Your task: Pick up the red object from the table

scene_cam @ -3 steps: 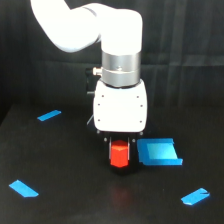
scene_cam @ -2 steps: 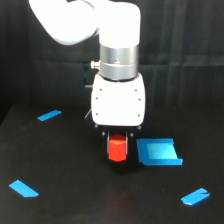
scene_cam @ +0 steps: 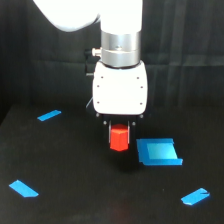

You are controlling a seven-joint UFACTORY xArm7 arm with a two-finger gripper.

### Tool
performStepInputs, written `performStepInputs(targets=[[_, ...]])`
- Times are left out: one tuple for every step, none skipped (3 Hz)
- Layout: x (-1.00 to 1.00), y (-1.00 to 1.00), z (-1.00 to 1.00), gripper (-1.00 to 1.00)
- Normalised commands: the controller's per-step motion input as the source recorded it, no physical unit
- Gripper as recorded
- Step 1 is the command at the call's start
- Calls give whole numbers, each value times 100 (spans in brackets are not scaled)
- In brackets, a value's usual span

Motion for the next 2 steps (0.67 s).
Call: performStepInputs(targets=[[8,0,100,-97],[4,4,88,-99]])
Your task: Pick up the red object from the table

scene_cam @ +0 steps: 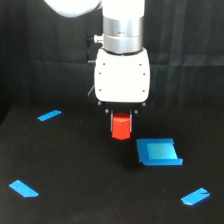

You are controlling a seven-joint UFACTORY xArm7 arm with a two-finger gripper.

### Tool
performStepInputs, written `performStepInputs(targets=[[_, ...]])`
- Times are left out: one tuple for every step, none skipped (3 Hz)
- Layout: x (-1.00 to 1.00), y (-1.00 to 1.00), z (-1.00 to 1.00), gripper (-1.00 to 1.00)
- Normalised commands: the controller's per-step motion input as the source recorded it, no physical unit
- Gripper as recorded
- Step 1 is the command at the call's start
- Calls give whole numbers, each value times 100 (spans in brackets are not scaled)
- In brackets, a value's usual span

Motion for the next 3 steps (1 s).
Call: performStepInputs(targets=[[-8,-6,65,-93],[-1,8,15,-98],[12,3,19,-100]])
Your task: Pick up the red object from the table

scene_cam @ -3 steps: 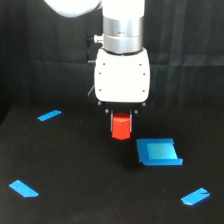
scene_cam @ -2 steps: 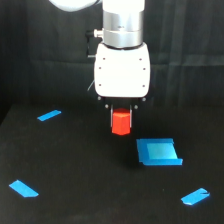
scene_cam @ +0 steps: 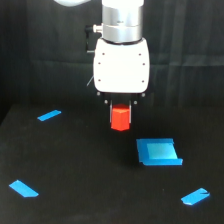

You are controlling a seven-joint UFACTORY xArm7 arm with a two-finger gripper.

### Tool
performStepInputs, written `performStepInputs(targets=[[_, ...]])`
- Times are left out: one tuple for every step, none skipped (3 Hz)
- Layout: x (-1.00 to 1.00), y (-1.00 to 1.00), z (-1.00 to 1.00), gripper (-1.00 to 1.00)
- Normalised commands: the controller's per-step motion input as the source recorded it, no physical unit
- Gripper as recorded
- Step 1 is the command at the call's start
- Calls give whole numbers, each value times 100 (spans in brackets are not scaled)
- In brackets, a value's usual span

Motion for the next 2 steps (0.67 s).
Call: performStepInputs(targets=[[-3,-13,15,-100],[-1,-2,10,-100]])
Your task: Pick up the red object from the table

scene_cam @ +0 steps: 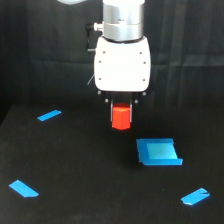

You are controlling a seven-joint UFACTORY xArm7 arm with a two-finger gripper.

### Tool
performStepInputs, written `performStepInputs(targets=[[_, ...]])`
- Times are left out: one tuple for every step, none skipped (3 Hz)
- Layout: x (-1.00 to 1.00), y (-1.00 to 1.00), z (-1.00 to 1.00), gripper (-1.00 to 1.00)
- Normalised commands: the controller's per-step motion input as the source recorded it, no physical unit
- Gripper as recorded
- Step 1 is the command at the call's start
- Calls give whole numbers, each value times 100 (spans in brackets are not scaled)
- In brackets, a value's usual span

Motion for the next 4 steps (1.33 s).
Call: performStepInputs(targets=[[3,2,13,-100],[4,-2,1,-100],[-5,0,4,-100],[4,4,4,-94]])
